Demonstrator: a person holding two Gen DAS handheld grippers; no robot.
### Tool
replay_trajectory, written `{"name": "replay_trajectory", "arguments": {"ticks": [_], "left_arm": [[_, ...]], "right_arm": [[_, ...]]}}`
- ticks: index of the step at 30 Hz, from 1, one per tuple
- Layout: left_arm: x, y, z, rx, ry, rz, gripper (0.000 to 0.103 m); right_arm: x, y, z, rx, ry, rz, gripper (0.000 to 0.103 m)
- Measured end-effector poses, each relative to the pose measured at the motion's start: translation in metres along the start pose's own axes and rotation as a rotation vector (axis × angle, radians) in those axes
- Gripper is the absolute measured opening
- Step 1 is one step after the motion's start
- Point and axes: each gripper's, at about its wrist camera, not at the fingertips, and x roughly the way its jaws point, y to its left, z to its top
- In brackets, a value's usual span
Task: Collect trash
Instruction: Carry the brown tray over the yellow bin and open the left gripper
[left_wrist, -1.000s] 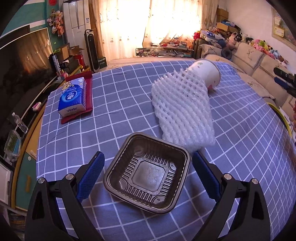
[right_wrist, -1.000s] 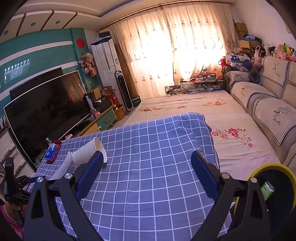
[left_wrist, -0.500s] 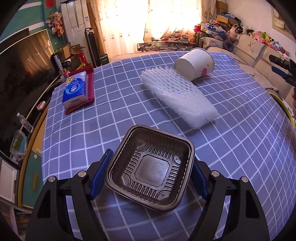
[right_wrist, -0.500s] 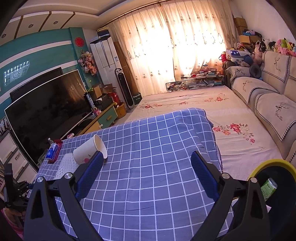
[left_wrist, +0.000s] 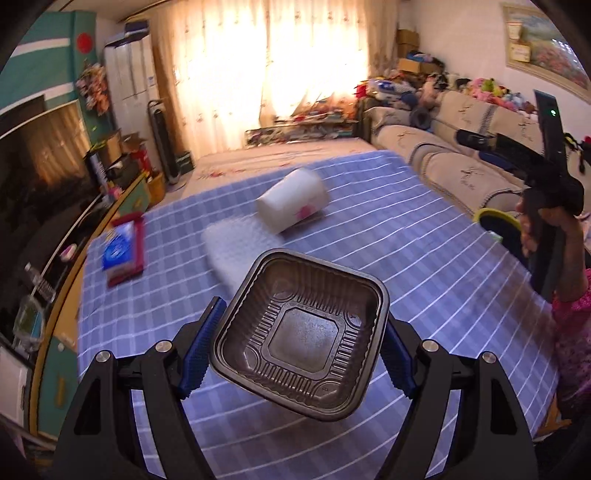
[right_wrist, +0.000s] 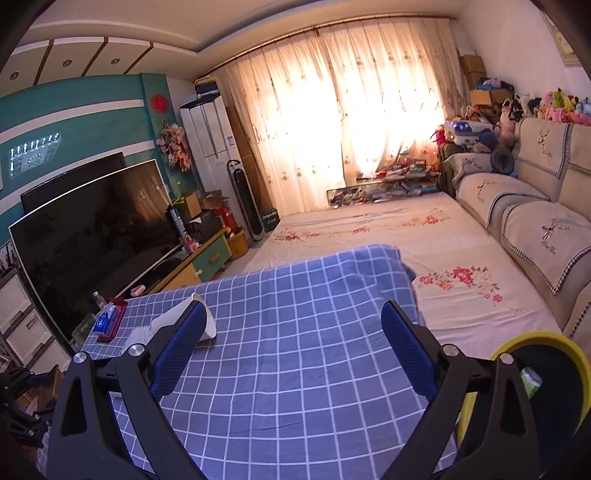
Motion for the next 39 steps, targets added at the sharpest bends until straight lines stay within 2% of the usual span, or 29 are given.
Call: {"name": "replay_trajectory", "arguments": {"ticks": [5, 11, 15, 19, 24, 28, 32, 35, 39], "left_arm": [[0.026, -0.063, 0.033, 0.055, 0.011, -0.115, 0.077], [0.058, -0.153, 0.072, 0.180, 0.019, -0.252, 0.077], [0.079, -0.222, 0.096, 0.260, 0.036, -0.345, 0.077], [0.102, -0.290, 0.114, 0.331, 0.068, -0.410, 0.077], [0.138, -0.364, 0.130, 0.383, 0.119, -0.436, 0.077], [0.170, -0.401, 0.130, 0.388, 0.172, -0.443, 0.077], [0.193, -0.427, 0.128, 0.393, 0.205, -0.440, 0.078], [0.205, -0.432, 0.124, 0.404, 0.223, -0.430, 0.078], [0.212, -0.437, 0.122, 0.400, 0.242, -0.426, 0.088]], "right_arm": [[-0.031, -0.023, 0.006, 0.014, -0.011, -0.027, 0.091], [-0.090, -0.091, -0.012, 0.038, -0.019, -0.200, 0.091], [-0.140, -0.147, -0.034, 0.117, -0.038, -0.343, 0.092], [-0.176, -0.190, -0.050, 0.186, -0.049, -0.429, 0.093], [-0.201, -0.222, -0.061, 0.247, -0.075, -0.476, 0.093], [-0.210, -0.235, -0.062, 0.260, -0.086, -0.487, 0.093], [-0.217, -0.245, -0.062, 0.272, -0.098, -0.509, 0.093], [-0.219, -0.248, -0.063, 0.282, -0.096, -0.517, 0.093], [-0.217, -0.246, -0.063, 0.280, -0.088, -0.517, 0.093]]}}
